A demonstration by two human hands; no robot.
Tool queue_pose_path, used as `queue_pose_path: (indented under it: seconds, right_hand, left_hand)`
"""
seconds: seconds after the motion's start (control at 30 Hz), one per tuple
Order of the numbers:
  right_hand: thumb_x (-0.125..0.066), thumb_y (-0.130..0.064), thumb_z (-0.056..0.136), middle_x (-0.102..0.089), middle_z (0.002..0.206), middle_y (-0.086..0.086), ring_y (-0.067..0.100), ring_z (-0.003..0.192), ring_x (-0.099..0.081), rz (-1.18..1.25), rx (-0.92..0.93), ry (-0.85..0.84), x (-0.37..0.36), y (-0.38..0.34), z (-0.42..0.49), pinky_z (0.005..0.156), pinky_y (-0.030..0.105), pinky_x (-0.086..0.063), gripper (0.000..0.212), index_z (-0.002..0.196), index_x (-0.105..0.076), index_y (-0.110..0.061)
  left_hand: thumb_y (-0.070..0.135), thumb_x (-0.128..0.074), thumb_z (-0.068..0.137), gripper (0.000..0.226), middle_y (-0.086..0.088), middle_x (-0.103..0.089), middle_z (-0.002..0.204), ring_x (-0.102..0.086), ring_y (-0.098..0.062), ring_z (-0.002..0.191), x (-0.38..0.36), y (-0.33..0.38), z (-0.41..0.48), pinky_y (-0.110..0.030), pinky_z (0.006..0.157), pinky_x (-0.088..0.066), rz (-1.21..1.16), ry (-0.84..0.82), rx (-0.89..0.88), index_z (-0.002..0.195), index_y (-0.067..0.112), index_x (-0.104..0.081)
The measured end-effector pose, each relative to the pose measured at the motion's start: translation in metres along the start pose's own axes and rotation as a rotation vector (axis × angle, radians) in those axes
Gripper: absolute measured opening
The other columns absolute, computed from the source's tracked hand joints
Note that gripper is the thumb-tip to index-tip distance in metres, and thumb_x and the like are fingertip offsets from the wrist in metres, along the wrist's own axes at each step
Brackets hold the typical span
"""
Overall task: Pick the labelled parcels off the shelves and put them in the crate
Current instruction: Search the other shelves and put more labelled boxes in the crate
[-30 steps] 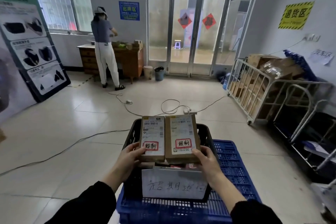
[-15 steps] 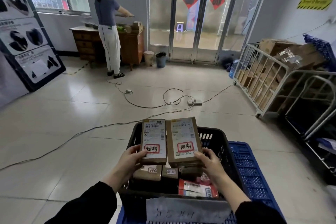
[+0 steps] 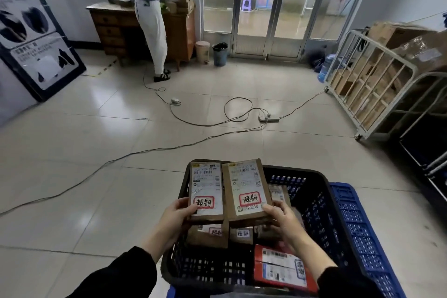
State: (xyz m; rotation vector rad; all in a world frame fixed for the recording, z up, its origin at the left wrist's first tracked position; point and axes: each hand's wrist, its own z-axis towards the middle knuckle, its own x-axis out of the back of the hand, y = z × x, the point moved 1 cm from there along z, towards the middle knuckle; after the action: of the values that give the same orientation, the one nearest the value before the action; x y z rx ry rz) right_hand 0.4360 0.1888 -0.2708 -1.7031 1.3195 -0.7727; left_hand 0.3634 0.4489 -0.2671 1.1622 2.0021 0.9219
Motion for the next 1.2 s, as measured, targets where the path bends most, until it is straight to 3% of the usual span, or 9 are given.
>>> queue_pose_path:
  seconds: [0.13,0.2,0.27,0.43,0.53,0.63,0.83,0.93,1.2]
  right_hand:
    - [-0.072,-0.039,0.071,-0.067,0.106,0.012,0.027,0.098,-0.065,0.013,-0.042,-0.003,-0.005,0.011,0.016,0.095,0.048,-0.048,0.054,0.115,-0.050,-0.017]
    - [-0.073,-0.038,0.070,-0.067,0.107,0.014,0.029,0.098,-0.065,0.043,-0.092,0.022,-0.006,0.023,0.025,0.088,0.043,-0.050,0.057,0.116,-0.050,-0.014]
    - [-0.072,-0.035,0.072,-0.065,0.109,0.015,0.030,0.098,-0.064,0.087,-0.154,0.056,-0.008,0.036,0.032,0.085,0.042,-0.051,0.053,0.115,-0.051,-0.012]
    - [-0.084,-0.055,0.037,-0.061,0.112,0.010,0.028,0.105,-0.059,0.129,-0.236,0.137,-0.011,0.072,0.056,0.098,0.051,-0.046,0.082,0.104,-0.054,-0.018]
    - [-0.078,-0.040,0.066,-0.060,0.117,0.014,0.028,0.106,-0.059,0.173,-0.263,0.156,-0.023,0.079,0.068,0.097,0.050,-0.047,0.062,0.115,-0.052,-0.013]
    - [-0.067,-0.033,0.082,-0.058,0.122,0.014,0.028,0.110,-0.057,0.191,-0.297,0.192,-0.032,0.085,0.077,0.099,0.047,-0.046,0.057,0.130,-0.045,-0.011]
    - [-0.055,-0.025,0.092,-0.054,0.130,0.010,0.028,0.121,-0.050,0.141,-0.262,0.253,-0.039,0.091,0.091,0.104,0.040,-0.040,0.050,0.137,-0.041,-0.008]
    - [-0.055,-0.030,0.091,-0.052,0.135,0.010,0.027,0.125,-0.048,0.082,-0.261,0.288,-0.041,0.096,0.096,0.106,0.046,-0.039,0.053,0.139,-0.041,-0.013]
    - [-0.050,-0.023,0.094,-0.059,0.124,0.009,0.026,0.117,-0.053,-0.012,-0.224,0.293,-0.037,0.101,0.102,0.102,0.043,-0.043,0.042,0.134,-0.044,-0.012]
  left_hand:
    - [0.005,-0.056,0.090,0.037,-0.018,-0.064,0.111,-0.067,-0.025,0.088,-0.003,-0.010,0.020,-0.026,0.053,-0.056,0.026,0.029,0.022,0.126,0.003,-0.045]
    - [0.005,-0.056,0.091,0.040,-0.019,-0.063,0.113,-0.066,-0.024,0.087,-0.005,-0.019,0.031,-0.025,0.052,-0.055,0.065,0.060,0.044,0.128,0.002,-0.043]
    - [0.005,-0.056,0.091,0.045,-0.019,-0.062,0.115,-0.066,-0.025,0.090,-0.006,-0.030,0.043,-0.030,0.062,-0.057,0.117,0.091,0.062,0.132,-0.001,-0.041]
    - [0.005,-0.053,0.093,0.047,-0.021,-0.063,0.114,-0.065,-0.031,0.099,-0.010,-0.054,0.071,-0.042,0.084,-0.054,0.164,0.142,0.143,0.137,0.000,-0.038]
    - [0.006,-0.049,0.095,0.045,-0.023,-0.063,0.115,-0.062,-0.034,0.105,-0.009,-0.062,0.087,-0.049,0.098,-0.047,0.160,0.196,0.174,0.138,-0.002,-0.038]
    - [0.009,-0.048,0.096,0.044,-0.017,-0.063,0.108,-0.060,-0.033,0.107,-0.008,-0.069,0.101,-0.048,0.098,-0.047,0.131,0.245,0.189,0.138,0.001,-0.038]
    - [0.009,-0.050,0.096,0.041,-0.021,-0.061,0.119,-0.059,-0.034,0.109,-0.012,-0.078,0.118,-0.049,0.099,-0.046,0.160,0.292,0.202,0.135,0.003,-0.043]
    - [0.009,-0.047,0.097,0.040,-0.018,-0.060,0.124,-0.058,-0.032,0.112,-0.014,-0.085,0.123,-0.048,0.101,-0.045,0.228,0.308,0.210,0.137,0.006,-0.043]
    - [0.004,-0.047,0.095,0.043,-0.014,-0.058,0.127,-0.055,-0.029,0.118,-0.021,-0.085,0.117,-0.041,0.100,-0.044,0.398,0.324,0.190,0.138,0.008,-0.041]
